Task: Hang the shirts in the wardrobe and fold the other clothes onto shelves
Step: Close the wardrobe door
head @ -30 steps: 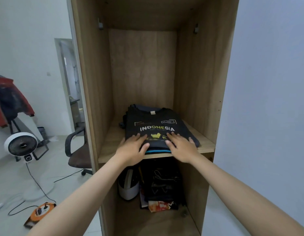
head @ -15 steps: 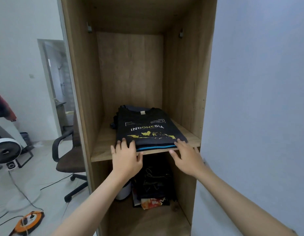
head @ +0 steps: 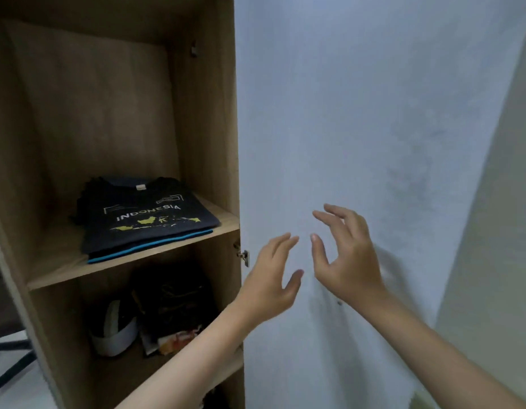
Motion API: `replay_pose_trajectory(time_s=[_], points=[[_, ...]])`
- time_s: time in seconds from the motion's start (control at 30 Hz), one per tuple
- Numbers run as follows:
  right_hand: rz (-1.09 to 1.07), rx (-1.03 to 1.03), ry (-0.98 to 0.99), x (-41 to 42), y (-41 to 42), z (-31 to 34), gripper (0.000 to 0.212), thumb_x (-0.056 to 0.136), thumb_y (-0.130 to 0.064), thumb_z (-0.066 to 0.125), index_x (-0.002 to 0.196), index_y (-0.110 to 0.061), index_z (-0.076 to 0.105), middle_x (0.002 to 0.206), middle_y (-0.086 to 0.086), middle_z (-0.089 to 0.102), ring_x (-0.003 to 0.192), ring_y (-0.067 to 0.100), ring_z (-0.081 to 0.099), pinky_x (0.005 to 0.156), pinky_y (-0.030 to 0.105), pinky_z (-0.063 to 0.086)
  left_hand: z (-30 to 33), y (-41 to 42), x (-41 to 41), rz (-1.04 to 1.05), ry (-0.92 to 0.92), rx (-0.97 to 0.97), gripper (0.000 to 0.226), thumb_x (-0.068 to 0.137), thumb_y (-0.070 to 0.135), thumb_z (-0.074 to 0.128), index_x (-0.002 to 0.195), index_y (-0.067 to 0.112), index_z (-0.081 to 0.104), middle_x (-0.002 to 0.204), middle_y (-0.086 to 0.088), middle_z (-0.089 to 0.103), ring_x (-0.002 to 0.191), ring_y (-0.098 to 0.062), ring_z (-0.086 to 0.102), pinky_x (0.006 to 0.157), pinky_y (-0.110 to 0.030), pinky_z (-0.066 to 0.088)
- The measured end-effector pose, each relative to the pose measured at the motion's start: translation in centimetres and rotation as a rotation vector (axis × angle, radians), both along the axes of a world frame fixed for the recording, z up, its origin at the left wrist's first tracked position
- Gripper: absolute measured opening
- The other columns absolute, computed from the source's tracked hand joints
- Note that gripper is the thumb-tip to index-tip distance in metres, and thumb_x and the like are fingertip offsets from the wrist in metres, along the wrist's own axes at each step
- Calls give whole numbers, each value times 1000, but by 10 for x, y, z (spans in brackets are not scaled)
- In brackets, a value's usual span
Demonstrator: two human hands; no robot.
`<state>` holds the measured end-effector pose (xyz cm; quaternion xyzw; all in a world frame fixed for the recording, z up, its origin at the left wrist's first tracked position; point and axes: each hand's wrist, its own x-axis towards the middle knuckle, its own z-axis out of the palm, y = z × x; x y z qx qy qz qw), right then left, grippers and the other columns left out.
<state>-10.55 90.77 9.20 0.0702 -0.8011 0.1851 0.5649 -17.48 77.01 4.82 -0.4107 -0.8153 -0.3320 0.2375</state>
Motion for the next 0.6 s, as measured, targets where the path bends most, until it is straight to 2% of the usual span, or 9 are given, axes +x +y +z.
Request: replay_pose_trajectory(time_s=[0.1,0.2,0.33,0.4,0.47,0.53,0.6], points=[[-207,65,212,35,34,14,27,82,-12,60,107,-5,68,116,17,59,105,30,57,95,28,38,2,41,17,-146,44,4,59,91,38,55,143,27,31,153,11,24,139,-2,21,101,-1,9],[-415,-14,320,61,66,25,31,79,-12,62,109,-10,67,123,21,53,110,35,51,103,24,26,12,77,30,-306,91,16,57,90,29,58,141,19,36,153,0,25,140,-11,25,103,-5,18],[-543,-206,205,80,95,32,52,78,-20,62,130,-21,56,142,21,33,126,39,38,110,26,14,24,112,42,-439,118,34,56,87,22,59,140,18,39,152,-8,24,138,-20,31,105,-24,35],[-565,-296,122,83,105,35,58,79,-24,62,136,-24,51,147,19,26,132,38,31,110,32,16,27,123,46,-462,122,40,56,86,22,59,139,19,41,152,-9,23,137,-22,31,102,-25,38],[-473,-390,-19,84,112,39,63,83,-20,63,141,-25,42,149,14,28,135,32,32,112,35,21,28,130,47,-458,128,38,56,85,22,61,138,19,43,151,-10,22,135,-24,33,98,-25,41],[-223,-527,-154,83,118,42,66,86,-12,61,145,-24,34,145,3,40,130,23,43,111,37,35,28,132,46,-431,123,20,56,85,24,61,137,19,44,151,-8,20,133,-24,36,94,-27,46],[-66,-611,-221,81,120,44,64,87,-9,59,144,-26,34,134,-5,53,119,18,55,103,40,46,27,131,45,-404,125,-9,57,84,26,61,138,21,42,153,-5,17,131,-23,37,89,-31,51]])
